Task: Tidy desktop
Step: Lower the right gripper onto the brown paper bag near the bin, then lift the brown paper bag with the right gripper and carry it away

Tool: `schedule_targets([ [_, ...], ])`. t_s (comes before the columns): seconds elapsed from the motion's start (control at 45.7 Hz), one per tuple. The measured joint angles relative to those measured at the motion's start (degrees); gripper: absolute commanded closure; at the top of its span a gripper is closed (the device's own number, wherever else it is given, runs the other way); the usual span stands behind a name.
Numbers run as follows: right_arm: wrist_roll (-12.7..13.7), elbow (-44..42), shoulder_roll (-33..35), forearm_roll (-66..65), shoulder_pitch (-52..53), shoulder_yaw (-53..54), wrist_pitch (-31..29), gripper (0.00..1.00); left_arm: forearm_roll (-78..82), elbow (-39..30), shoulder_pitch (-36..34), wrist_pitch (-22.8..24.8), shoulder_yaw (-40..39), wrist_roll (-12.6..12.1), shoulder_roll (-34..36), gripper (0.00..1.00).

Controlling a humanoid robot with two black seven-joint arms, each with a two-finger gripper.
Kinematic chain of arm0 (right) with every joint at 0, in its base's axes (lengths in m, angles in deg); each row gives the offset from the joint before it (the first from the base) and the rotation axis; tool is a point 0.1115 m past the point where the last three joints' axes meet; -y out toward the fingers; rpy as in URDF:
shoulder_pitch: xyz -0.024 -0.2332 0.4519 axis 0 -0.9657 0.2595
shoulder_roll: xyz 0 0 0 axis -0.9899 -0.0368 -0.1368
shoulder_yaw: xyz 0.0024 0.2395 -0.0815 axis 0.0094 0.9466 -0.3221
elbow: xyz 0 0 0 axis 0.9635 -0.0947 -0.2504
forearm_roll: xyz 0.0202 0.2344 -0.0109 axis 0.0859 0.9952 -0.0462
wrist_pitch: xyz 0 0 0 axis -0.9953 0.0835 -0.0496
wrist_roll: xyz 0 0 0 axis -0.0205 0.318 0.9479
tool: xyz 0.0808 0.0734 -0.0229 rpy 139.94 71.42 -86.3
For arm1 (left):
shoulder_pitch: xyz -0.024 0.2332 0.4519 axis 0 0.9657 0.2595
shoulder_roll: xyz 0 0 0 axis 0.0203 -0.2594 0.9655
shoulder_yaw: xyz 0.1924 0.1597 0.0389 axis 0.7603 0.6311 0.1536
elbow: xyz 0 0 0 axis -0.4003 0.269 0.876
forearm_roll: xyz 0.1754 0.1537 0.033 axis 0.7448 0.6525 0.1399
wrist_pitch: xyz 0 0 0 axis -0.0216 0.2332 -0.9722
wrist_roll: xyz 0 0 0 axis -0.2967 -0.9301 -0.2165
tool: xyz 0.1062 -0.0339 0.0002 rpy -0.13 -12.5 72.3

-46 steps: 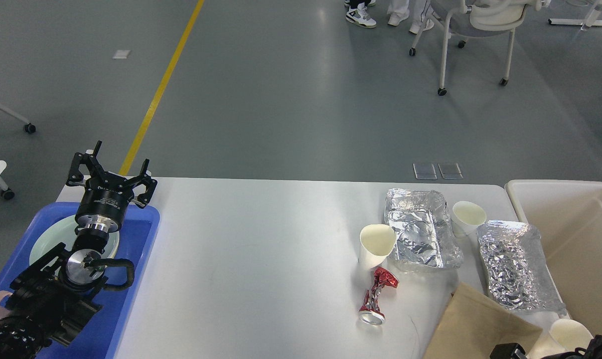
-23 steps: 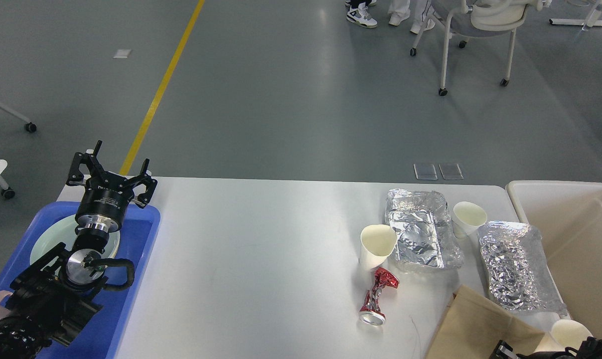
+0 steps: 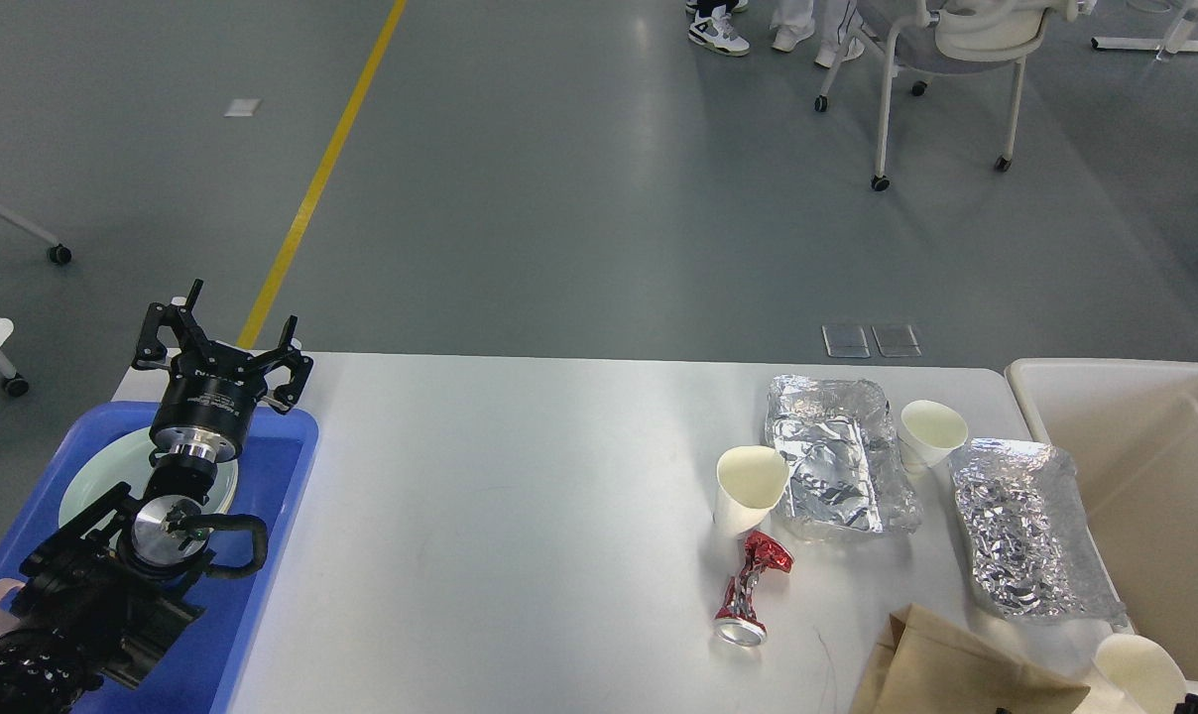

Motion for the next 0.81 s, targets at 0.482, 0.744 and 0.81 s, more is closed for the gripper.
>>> schedule_targets([
  [0.482, 0.2, 0.19, 4.29, -1.62, 20.63, -7.67, -13.26, 1.0, 0.04, -0.03, 0.0, 0.0, 0.0, 0.0, 0.0, 0.02],
  [0.744, 0.92, 0.18, 3.75, -1.48, 34.8, -8.88, -26.22, 1.0, 0.03, 0.02, 0.0, 0.0, 0.01, 0.0, 0.0, 0.02],
  [0.81, 1.15, 0.09, 2.82, -1.44, 38.04, -9.45, -28.56, 1.0, 0.01, 0.03, 0.0, 0.0, 0.01, 0.01, 0.0, 0.02],
])
